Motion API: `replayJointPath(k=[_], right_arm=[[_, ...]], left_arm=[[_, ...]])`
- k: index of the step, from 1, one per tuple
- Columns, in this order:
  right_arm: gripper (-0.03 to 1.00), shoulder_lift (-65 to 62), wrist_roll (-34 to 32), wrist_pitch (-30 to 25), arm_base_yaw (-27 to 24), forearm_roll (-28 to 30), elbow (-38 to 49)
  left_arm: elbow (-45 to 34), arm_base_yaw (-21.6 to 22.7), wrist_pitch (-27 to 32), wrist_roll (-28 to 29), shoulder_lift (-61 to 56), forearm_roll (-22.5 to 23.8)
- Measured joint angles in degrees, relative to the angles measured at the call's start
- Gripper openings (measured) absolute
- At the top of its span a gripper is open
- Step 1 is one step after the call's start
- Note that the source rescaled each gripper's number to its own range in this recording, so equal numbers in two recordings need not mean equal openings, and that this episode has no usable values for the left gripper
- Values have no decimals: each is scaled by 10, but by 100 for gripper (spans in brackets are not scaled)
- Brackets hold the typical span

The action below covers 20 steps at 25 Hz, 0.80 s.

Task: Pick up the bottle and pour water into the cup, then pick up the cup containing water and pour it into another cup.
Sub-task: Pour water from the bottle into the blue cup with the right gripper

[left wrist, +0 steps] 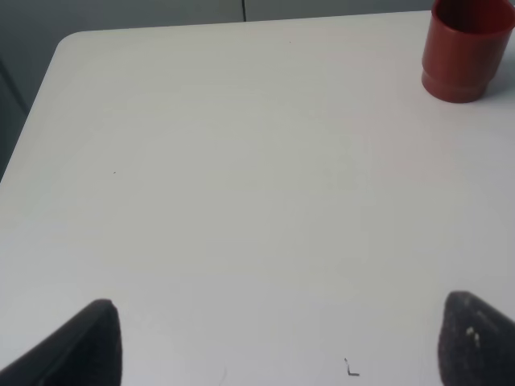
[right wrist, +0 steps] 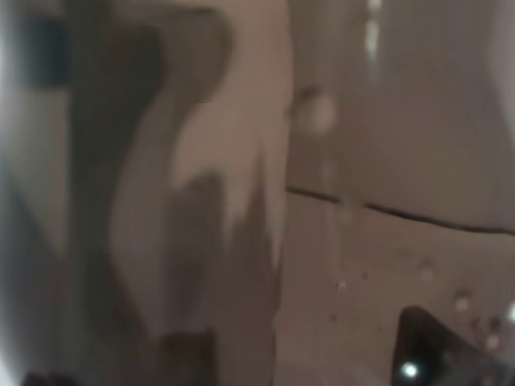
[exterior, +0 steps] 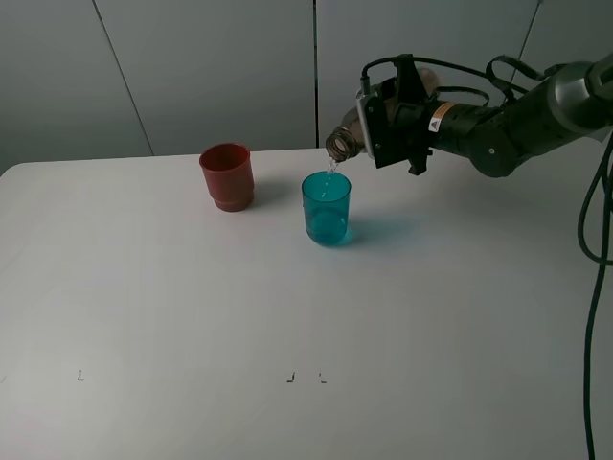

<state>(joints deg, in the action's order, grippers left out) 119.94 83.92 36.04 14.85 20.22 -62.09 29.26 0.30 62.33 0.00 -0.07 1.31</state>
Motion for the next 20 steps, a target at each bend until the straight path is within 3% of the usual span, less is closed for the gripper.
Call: replayJointPath(k=[20], right_arm=[[0, -1, 32, 0, 0, -5, 0]], left_arm=[[0, 0, 0, 0, 0, 0]])
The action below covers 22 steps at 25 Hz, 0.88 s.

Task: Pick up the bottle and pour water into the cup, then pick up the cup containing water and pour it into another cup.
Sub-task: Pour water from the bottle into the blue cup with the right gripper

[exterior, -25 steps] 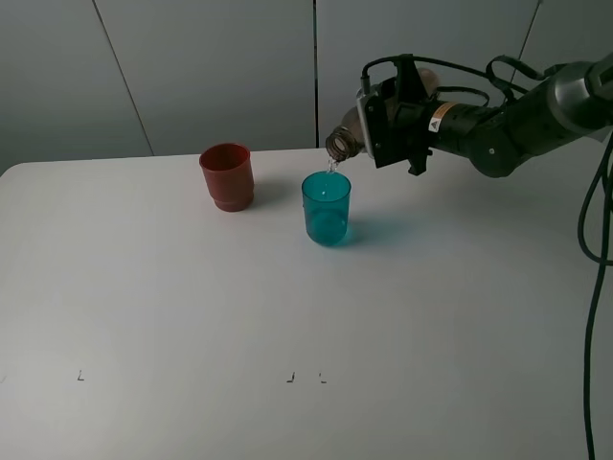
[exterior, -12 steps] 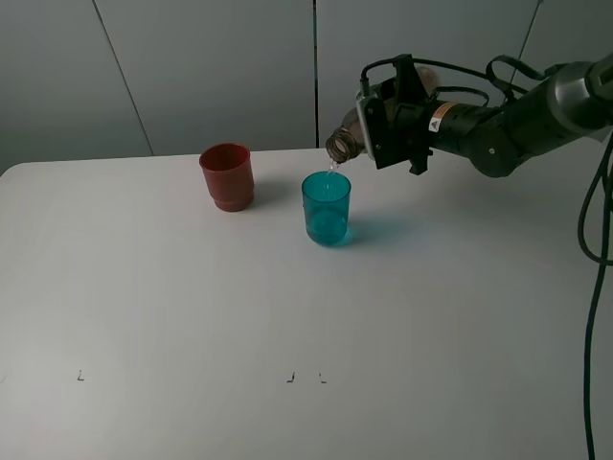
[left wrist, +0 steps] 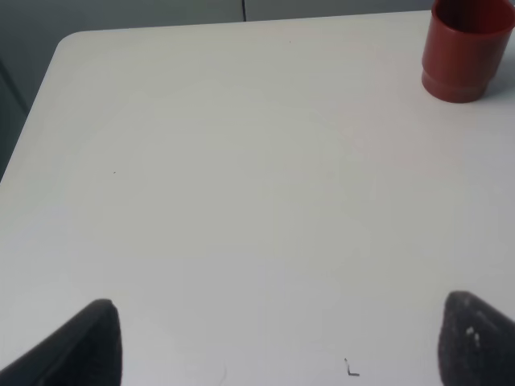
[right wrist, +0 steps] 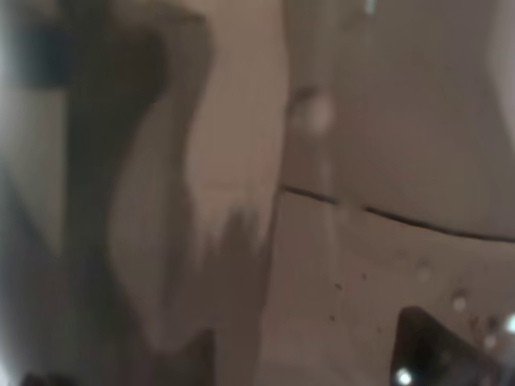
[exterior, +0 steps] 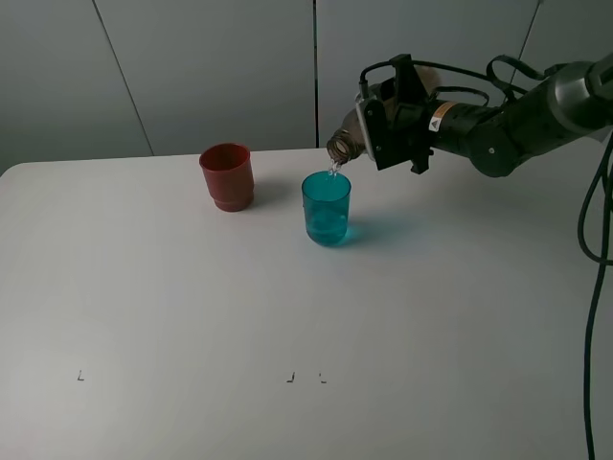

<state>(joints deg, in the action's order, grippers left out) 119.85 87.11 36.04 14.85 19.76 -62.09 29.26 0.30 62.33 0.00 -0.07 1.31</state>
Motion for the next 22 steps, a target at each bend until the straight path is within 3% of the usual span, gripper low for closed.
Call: replayJointPath(k=[22], right_arm=[[0, -3, 39, 9, 0, -8, 0]], left_arm=[[0, 0, 0, 0, 0, 0]])
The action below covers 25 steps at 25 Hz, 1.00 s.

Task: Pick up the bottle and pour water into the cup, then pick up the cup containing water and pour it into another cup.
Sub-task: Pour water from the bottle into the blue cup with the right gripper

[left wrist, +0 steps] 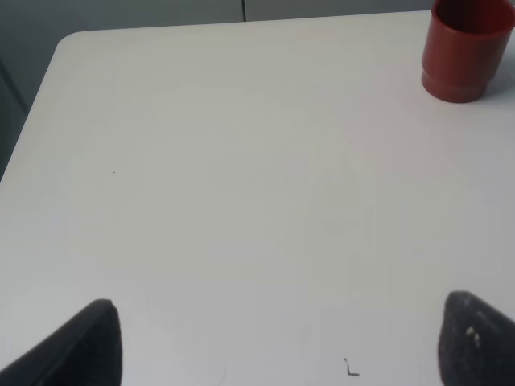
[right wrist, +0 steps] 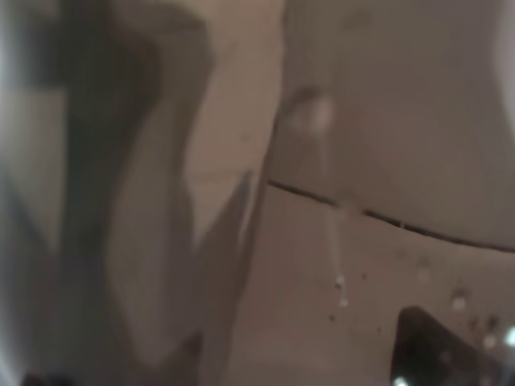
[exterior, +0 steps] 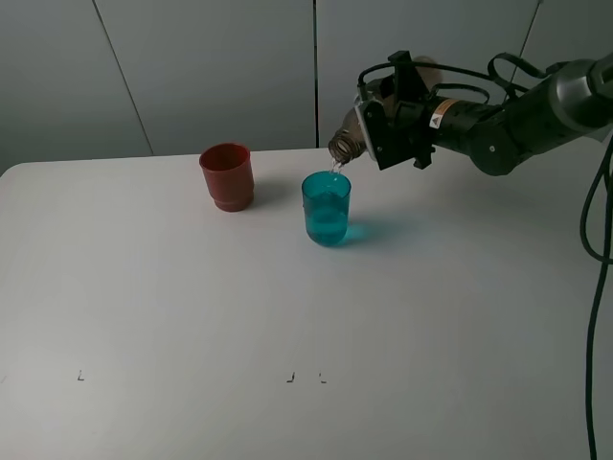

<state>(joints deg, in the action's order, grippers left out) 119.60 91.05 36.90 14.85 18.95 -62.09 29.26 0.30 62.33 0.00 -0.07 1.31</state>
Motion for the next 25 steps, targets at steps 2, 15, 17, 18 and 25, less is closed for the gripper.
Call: replayJointPath(k=[2, 15, 17, 18, 25], right_arm=[[0, 0, 1, 0, 0, 0, 0], [0, 0, 4, 0, 0, -1, 0], [0, 0, 4, 0, 0, -1, 0], [0, 0, 4, 0, 0, -1, 0], [0, 0, 3, 0, 0, -1, 0]], left_arm=[[0, 0, 0, 0, 0, 0], [0, 0, 0, -4, 0, 0], [0, 0, 0, -4, 0, 0], [0, 0, 0, -4, 0, 0], [0, 0, 0, -4, 0, 0]])
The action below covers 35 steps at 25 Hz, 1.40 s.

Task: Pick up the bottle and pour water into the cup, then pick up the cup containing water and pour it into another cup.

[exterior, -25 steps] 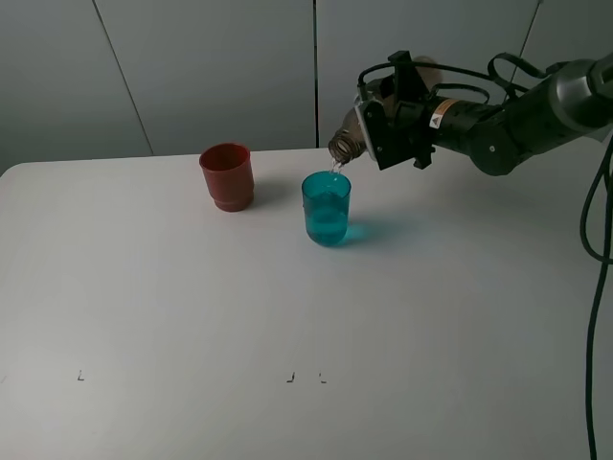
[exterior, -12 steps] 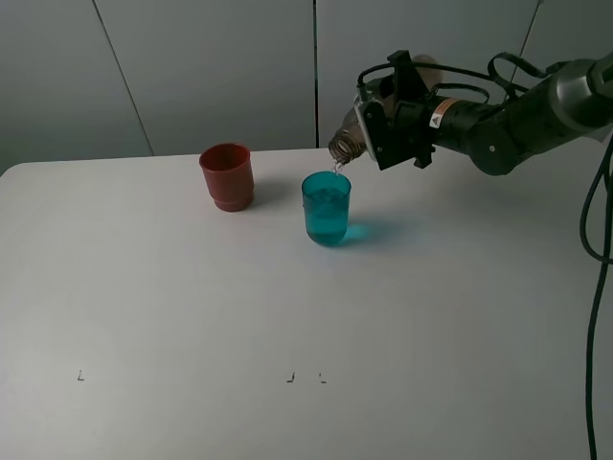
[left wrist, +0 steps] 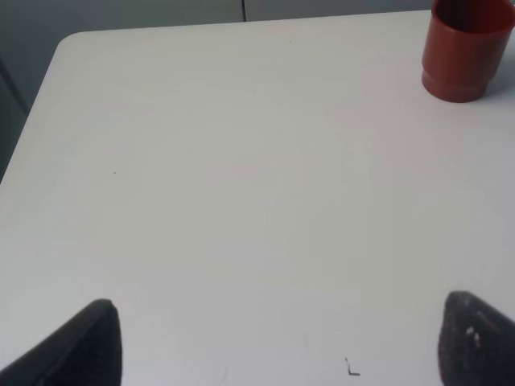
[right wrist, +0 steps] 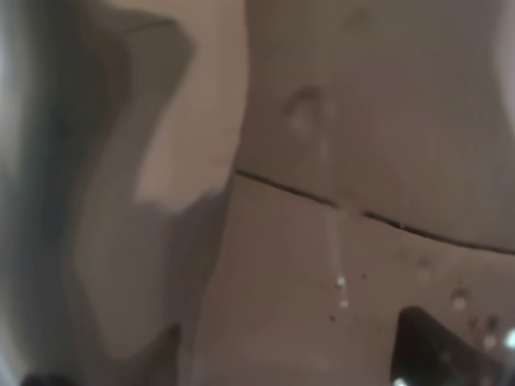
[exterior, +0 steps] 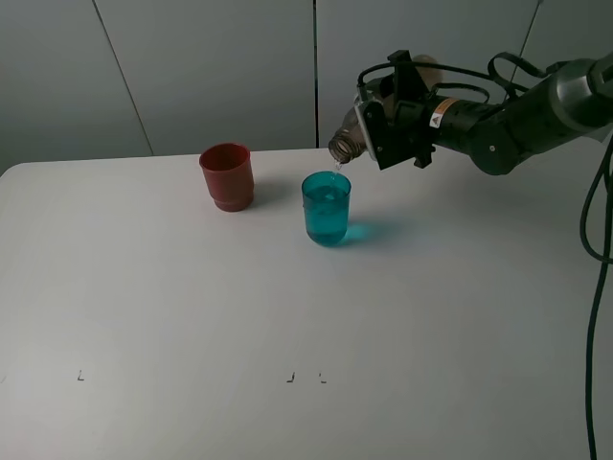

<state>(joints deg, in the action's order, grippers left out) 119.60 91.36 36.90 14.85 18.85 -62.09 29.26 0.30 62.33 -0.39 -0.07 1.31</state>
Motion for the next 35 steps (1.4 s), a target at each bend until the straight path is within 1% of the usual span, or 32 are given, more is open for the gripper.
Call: replayJointPath(k=[14, 18, 23, 27, 31, 35], right_arm=[[0, 0, -75, 0, 0, 30, 0], [0, 0, -114, -4, 0, 45, 0], [0, 0, -152, 2, 0, 49, 15], [0, 0, -226, 4, 0, 54, 21], [0, 0, -341, 17, 0, 56, 23], [0, -1, -452, 19, 0, 55, 23]], left_arm=[[0, 0, 0, 4, 0, 0], [0, 0, 0, 4, 0, 0], [0, 0, 0, 4, 0, 0], [0, 0, 0, 4, 0, 0], [0, 0, 0, 0, 0, 0], [0, 0, 0, 0, 0, 0]])
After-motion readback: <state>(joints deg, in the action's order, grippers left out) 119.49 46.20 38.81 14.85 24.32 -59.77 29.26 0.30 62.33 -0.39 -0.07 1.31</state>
